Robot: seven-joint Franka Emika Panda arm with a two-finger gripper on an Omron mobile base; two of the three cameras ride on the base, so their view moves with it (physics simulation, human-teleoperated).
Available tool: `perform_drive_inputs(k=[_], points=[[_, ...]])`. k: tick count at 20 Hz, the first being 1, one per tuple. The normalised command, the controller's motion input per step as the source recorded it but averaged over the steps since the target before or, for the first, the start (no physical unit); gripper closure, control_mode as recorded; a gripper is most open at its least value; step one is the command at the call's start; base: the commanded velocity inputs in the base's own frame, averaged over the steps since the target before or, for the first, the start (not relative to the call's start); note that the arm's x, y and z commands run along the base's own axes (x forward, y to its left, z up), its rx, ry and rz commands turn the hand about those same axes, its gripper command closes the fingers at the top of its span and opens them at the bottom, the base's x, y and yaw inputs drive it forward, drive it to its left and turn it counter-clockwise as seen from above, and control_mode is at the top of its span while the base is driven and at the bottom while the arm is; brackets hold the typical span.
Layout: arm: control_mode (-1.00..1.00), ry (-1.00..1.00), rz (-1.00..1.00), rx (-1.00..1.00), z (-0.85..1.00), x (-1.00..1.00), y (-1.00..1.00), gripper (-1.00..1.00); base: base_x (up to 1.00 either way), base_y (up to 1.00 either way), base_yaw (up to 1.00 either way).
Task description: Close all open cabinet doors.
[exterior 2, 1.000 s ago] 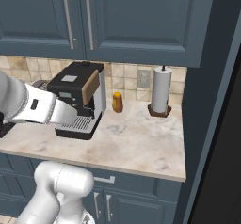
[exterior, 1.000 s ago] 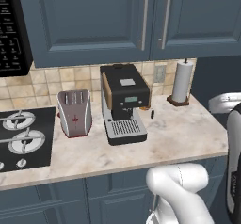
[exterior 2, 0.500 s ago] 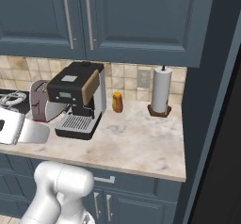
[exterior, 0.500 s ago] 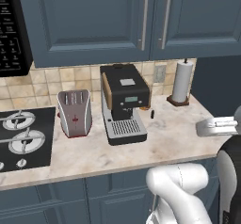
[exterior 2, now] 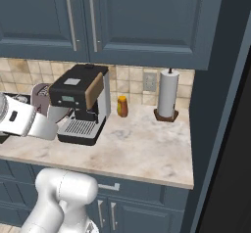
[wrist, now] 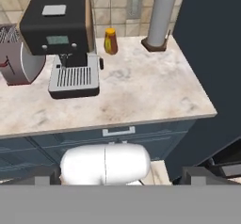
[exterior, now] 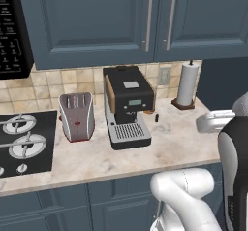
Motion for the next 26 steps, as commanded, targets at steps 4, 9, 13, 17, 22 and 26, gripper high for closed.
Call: perform_drive_inputs(k=[4,9,13,17,22,26], points=[[-1.0,0.06,0.0,0.02,-0.04,0.07,0.0,-1.0,0.0,0.0,0.0],[-1.0,0.0,0.0,0.0,0.0,0.06,0.0,-1.0,0.0,0.0,0.0],[-1.0,0.0,0.08,0.02,0.0,0.2,0.0,-1.0,0.0,0.0,0.0],[-1.0,0.0,0.09,0.01,0.0,0.07,0.0,-1.0,0.0,0.0,0.0],[-1.0,0.02,0.05,0.0,-0.01,0.01,0.0,-1.0,0.0,0.0,0.0],[-1.0,0.04,0.0,0.0,-0.01,0.0,0.0,-1.0,0.0,0.0,0.0]])
